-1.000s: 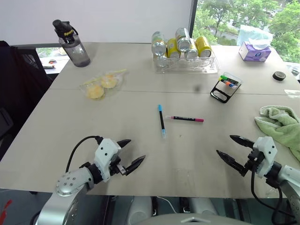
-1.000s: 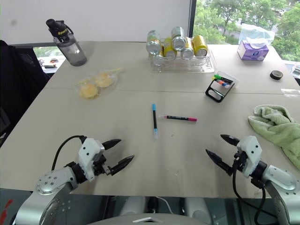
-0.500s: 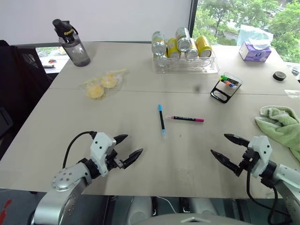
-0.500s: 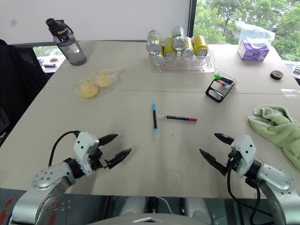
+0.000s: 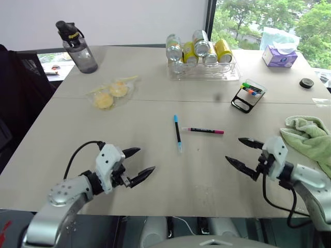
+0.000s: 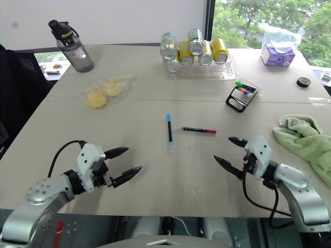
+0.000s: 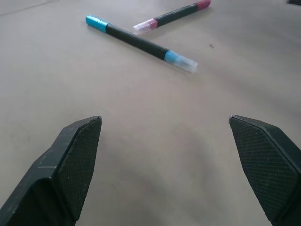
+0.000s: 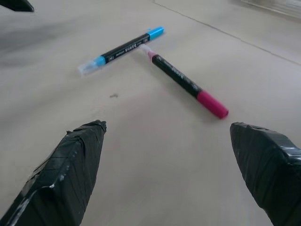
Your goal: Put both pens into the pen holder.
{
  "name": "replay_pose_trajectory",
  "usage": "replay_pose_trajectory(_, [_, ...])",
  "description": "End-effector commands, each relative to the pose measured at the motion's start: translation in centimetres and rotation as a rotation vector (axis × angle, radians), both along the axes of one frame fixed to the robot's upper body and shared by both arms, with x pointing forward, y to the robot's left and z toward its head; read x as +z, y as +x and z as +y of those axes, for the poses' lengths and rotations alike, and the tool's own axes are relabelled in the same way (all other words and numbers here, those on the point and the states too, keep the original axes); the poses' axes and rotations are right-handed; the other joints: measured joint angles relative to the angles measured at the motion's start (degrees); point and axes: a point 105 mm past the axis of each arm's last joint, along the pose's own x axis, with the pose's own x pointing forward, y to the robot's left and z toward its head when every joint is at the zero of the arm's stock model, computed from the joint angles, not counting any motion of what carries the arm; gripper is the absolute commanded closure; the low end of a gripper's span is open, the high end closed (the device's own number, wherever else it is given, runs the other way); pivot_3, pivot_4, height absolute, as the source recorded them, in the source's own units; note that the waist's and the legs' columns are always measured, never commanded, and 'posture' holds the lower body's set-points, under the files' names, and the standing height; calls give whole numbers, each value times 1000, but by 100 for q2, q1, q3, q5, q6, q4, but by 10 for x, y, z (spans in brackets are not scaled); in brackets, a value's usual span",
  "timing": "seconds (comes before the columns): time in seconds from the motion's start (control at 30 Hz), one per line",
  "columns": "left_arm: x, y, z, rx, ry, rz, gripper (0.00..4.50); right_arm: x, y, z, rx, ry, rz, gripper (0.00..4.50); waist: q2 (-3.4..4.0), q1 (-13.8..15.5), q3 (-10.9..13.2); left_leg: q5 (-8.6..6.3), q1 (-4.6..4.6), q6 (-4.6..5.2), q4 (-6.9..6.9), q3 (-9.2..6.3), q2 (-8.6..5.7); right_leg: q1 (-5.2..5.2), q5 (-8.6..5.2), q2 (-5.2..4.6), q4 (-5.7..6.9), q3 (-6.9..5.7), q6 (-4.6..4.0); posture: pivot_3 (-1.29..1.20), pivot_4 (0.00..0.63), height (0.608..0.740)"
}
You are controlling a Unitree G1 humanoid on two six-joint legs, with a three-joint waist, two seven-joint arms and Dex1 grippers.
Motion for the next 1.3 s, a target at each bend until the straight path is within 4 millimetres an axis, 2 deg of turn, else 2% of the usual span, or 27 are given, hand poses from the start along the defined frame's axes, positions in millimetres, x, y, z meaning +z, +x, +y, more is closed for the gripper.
replay_pose_trajectory(0.03, [26,-6,9,-119,4,0,38,5,26,18,120,-71,-4,0,-3,-6,11,0,0,-1,0,0,0,-1,0,1,1,-1,-1,0,150,739])
replay_pose_trajectory(0.13, [39,-9,17,-172,15,-2,38,5,48,28,183,-121,-7,0,6,0,29,3,-4,-5,0,1,0,-4,0,1,1,-5,-2,0,150,739])
replay_pose_trajectory(0.27, [61,-12,25,-222,65,-30,38,-3,80,40,256,-242,32,0,10,6,48,15,-23,-25,0,-1,-1,-11,7,-1,-8,-20,11,0,150,739])
replay_pose_trajectory(0.43, [70,-15,24,-249,92,-53,38,-9,96,35,272,-314,68,0,19,0,56,16,-87,-26,9,-1,3,-56,9,-11,-19,-46,13,0,150,739])
replay_pose_trajectory(0.47, [71,-15,23,-249,99,-59,0,-10,98,34,275,-320,69,390,20,-3,56,16,-97,-27,28,1,10,-58,9,-9,-17,-51,14,0,150,739])
replay_pose_trajectory(0.5, [71,-14,23,-249,103,-61,0,-10,99,34,278,-324,70,523,20,-6,56,16,-101,-27,42,0,15,-57,9,-7,-12,-52,14,0,150,739])
replay_pose_trajectory(0.57, [71,-14,22,-250,113,-64,0,-11,99,33,291,-329,67,1186,20,-9,56,16,-98,-27,47,0,15,-52,10,-9,-7,-54,14,0,150,739])
replay_pose_trajectory(0.6, [72,-14,22,-250,114,-67,0,-11,99,33,296,-330,65,1759,20,-9,56,16,-95,-27,50,0,15,-50,10,-11,-1,-55,14,0,150,739])
replay_pose_trajectory(0.63, [72,-14,22,-249,113,-69,0,-11,99,32,298,-331,65,2138,20,-9,56,16,-93,-27,52,0,15,-49,10,-12,4,-55,14,0,150,739])
replay_pose_trajectory(0.67, [73,-14,22,-249,112,-70,0,-12,98,32,301,-331,64,2957,20,-8,56,16,-91,-27,55,0,14,-49,10,-14,10,-57,14,0,150,739])
replay_pose_trajectory(0.7, [73,-14,22,-251,113,-70,0,-13,97,32,305,-331,65,3062,20,-7,56,16,-91,-27,56,-1,14,-48,10,-14,12,-57,13,0,150,739])
replay_pose_trajectory(0.8, [72,-13,22,-258,119,-66,0,-14,94,30,313,-329,66,4410,20,-6,56,17,-86,-27,61,-3,15,-43,11,-15,17,-60,12,0,150,739])
replay_pose_trajectory(0.93, [71,-9,21,-262,113,-66,0,-10,93,27,290,-297,53,4491,20,0,56,17,-87,-27,63,-7,15,-40,11,-16,16,-64,12,0,150,739])
replay_pose_trajectory(1.1, [73,-2,15,-229,16,-74,0,10,85,26,282,-190,24,4491,21,10,57,17,-94,-27,62,-11,15,-41,11,-19,15,-70,13,0,150,739])
replay_pose_trajectory(1.3, [82,15,-22,-163,-309,-80,0,52,55,45,362,-15,-47,4491,25,-12,60,17,-100,-27,59,-24,15,-42,12,-20,17,-76,17,0,150,739])
